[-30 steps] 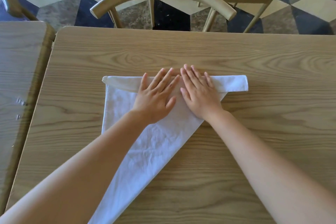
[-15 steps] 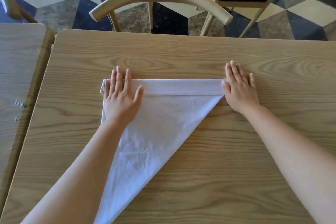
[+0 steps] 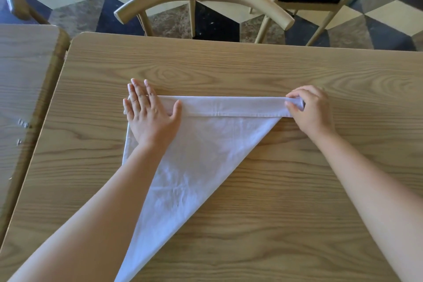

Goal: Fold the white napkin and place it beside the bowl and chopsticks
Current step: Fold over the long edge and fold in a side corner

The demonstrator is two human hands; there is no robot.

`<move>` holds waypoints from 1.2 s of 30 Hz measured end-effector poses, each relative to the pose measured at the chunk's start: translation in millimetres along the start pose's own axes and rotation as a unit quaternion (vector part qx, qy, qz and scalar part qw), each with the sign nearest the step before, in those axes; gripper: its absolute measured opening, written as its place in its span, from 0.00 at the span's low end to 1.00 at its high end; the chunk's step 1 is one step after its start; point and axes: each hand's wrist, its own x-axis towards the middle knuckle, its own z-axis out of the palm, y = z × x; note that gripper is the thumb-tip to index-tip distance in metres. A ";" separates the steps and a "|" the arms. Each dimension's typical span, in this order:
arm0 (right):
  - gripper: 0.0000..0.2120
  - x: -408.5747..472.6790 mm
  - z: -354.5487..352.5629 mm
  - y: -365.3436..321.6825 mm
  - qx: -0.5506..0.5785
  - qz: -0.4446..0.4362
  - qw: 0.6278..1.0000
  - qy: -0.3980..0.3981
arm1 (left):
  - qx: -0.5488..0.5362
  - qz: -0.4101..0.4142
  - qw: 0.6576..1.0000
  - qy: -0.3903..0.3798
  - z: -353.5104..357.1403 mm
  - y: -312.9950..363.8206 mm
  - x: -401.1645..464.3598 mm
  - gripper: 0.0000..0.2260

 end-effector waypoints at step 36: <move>0.05 -272.2 -150.5 -21.1 0.252 0.174 0.944 -0.121 | -0.029 0.254 0.965 -0.058 -3.7 2.5 -171.3 0.30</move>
